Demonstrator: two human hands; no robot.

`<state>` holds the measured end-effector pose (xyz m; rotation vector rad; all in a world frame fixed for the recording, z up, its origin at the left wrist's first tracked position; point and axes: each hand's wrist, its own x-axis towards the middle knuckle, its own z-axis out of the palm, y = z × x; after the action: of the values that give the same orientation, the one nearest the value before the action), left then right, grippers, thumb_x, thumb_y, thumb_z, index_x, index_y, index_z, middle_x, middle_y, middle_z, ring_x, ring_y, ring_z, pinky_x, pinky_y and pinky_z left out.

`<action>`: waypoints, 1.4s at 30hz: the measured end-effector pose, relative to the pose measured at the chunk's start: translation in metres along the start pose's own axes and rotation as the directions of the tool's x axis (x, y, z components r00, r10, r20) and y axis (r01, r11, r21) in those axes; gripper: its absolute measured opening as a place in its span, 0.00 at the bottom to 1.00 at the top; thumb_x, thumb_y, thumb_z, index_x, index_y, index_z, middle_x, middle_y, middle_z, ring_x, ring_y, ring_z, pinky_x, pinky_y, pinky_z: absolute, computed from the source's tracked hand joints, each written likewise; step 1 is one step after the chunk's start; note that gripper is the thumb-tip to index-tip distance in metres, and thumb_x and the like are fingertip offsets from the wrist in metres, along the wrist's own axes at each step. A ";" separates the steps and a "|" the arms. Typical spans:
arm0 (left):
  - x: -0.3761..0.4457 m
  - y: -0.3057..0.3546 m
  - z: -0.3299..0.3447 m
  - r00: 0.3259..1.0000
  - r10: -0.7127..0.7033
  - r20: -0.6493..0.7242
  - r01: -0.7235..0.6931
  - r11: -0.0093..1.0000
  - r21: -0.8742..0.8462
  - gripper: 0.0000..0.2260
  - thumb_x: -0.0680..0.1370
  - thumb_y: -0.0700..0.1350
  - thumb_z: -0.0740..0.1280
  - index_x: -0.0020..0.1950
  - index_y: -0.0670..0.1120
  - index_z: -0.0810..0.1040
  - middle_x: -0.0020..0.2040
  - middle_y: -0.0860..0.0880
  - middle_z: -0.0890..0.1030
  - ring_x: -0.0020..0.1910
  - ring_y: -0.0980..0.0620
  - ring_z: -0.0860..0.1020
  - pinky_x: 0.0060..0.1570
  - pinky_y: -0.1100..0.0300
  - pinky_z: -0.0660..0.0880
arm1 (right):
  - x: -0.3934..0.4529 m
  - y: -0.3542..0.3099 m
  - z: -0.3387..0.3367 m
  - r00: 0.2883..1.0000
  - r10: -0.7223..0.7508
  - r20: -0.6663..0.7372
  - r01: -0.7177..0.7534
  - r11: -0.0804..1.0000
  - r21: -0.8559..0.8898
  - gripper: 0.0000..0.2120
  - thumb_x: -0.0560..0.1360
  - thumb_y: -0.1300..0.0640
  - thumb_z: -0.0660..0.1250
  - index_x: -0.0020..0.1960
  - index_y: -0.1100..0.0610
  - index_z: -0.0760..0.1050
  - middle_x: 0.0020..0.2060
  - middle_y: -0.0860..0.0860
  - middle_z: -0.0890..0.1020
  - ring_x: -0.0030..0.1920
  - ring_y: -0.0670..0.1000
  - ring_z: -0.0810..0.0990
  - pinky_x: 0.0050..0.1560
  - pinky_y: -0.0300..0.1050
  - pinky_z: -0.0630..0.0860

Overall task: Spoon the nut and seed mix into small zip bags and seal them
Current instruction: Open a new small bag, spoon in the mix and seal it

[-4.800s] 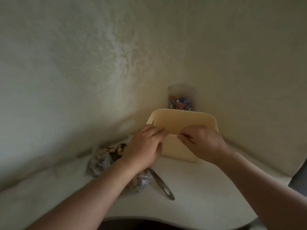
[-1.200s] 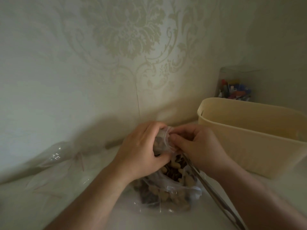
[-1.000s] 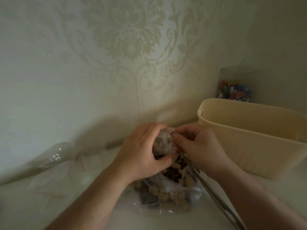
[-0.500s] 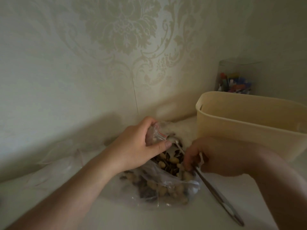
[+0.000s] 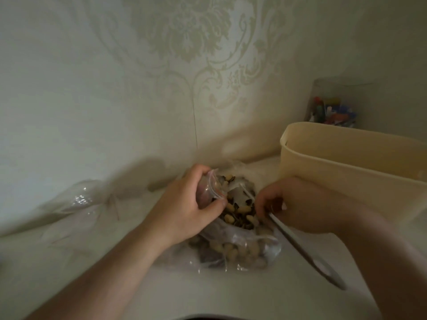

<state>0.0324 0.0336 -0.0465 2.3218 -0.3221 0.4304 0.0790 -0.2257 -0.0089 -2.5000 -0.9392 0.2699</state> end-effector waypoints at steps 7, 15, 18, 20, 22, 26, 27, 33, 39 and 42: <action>0.002 -0.005 -0.006 0.997 -0.046 -0.069 0.039 0.993 -0.110 0.18 0.77 0.53 0.75 0.58 0.62 0.68 0.44 0.55 0.84 0.41 0.58 0.82 0.38 0.61 0.77 | 0.012 -0.012 0.006 0.852 -0.028 -0.523 0.192 0.946 0.262 0.12 0.78 0.57 0.73 0.47 0.38 0.83 0.44 0.39 0.86 0.47 0.41 0.84 0.49 0.33 0.78; 0.000 -0.002 -0.009 0.997 0.002 -0.074 -0.012 0.991 -0.131 0.17 0.76 0.54 0.74 0.59 0.59 0.69 0.41 0.52 0.83 0.37 0.54 0.81 0.39 0.51 0.77 | 0.035 -0.018 0.025 0.808 0.095 -0.581 0.092 0.954 0.284 0.09 0.75 0.61 0.77 0.44 0.48 0.83 0.43 0.40 0.85 0.46 0.40 0.83 0.42 0.28 0.75; -0.001 -0.001 -0.009 0.997 0.053 -0.050 -0.059 0.989 -0.133 0.17 0.76 0.53 0.75 0.59 0.58 0.70 0.38 0.53 0.80 0.35 0.54 0.79 0.35 0.53 0.76 | 0.036 -0.010 0.039 0.828 0.104 -0.550 0.016 0.978 0.210 0.11 0.74 0.61 0.77 0.42 0.45 0.82 0.41 0.40 0.84 0.42 0.42 0.83 0.42 0.33 0.77; -0.002 -0.001 -0.008 0.994 0.101 -0.029 -0.103 0.991 -0.089 0.18 0.76 0.52 0.75 0.60 0.57 0.70 0.37 0.54 0.78 0.36 0.55 0.78 0.33 0.58 0.73 | 0.033 -0.003 0.042 0.843 0.083 -0.531 -0.004 0.989 0.148 0.13 0.75 0.61 0.77 0.44 0.43 0.81 0.41 0.39 0.84 0.42 0.41 0.83 0.42 0.34 0.76; -0.002 -0.002 -0.007 0.991 0.131 -0.007 -0.131 0.991 -0.026 0.19 0.76 0.53 0.75 0.61 0.58 0.70 0.38 0.57 0.77 0.38 0.57 0.77 0.35 0.62 0.71 | 0.033 0.003 0.042 0.852 0.030 -0.523 -0.005 0.999 0.050 0.15 0.76 0.61 0.76 0.47 0.39 0.79 0.45 0.39 0.83 0.46 0.40 0.82 0.48 0.38 0.77; -0.002 -0.005 -0.010 0.991 0.135 -0.006 -0.135 0.988 0.069 0.18 0.75 0.56 0.74 0.60 0.61 0.68 0.41 0.60 0.77 0.40 0.60 0.77 0.36 0.61 0.71 | 0.039 0.009 0.046 0.867 0.035 -0.496 -0.058 0.998 -0.030 0.17 0.77 0.63 0.73 0.50 0.39 0.78 0.44 0.36 0.78 0.47 0.37 0.75 0.50 0.37 0.71; -0.001 -0.005 -0.012 0.991 0.133 -0.010 -0.131 0.988 0.086 0.18 0.75 0.57 0.73 0.58 0.61 0.68 0.41 0.59 0.77 0.39 0.60 0.77 0.35 0.62 0.71 | 0.040 0.012 0.046 0.852 0.052 -0.521 -0.070 0.997 -0.015 0.20 0.77 0.64 0.72 0.48 0.36 0.77 0.43 0.36 0.79 0.46 0.38 0.76 0.48 0.37 0.71; 0.001 -0.008 -0.016 0.998 -0.064 0.013 0.059 0.965 0.257 0.15 0.75 0.62 0.71 0.54 0.59 0.71 0.41 0.58 0.79 0.38 0.57 0.79 0.36 0.54 0.78 | 0.028 -0.005 0.029 0.731 0.049 -0.681 0.031 0.994 0.105 0.24 0.76 0.72 0.67 0.42 0.41 0.79 0.42 0.38 0.82 0.37 0.43 0.81 0.35 0.34 0.76; -0.001 0.005 0.001 0.987 -0.118 0.109 0.121 0.993 -0.019 0.13 0.75 0.53 0.75 0.54 0.58 0.74 0.47 0.59 0.79 0.46 0.60 0.78 0.40 0.63 0.74 | 0.023 -0.035 -0.012 0.688 0.016 -0.726 0.139 0.979 0.153 0.20 0.76 0.68 0.73 0.41 0.43 0.80 0.41 0.35 0.82 0.39 0.42 0.82 0.36 0.32 0.76; 0.001 0.009 0.003 0.982 -0.150 0.115 0.163 0.980 -0.117 0.14 0.73 0.45 0.74 0.56 0.54 0.78 0.48 0.54 0.82 0.47 0.53 0.82 0.45 0.55 0.80 | 0.023 -0.048 -0.032 0.664 -0.062 -0.745 0.195 0.976 0.093 0.20 0.75 0.69 0.73 0.40 0.42 0.79 0.44 0.39 0.83 0.43 0.43 0.83 0.42 0.35 0.79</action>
<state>0.0307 0.0251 -0.0421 2.2308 -0.2086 0.2044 0.0791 -0.1896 0.0412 -2.0525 -0.6850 -0.6633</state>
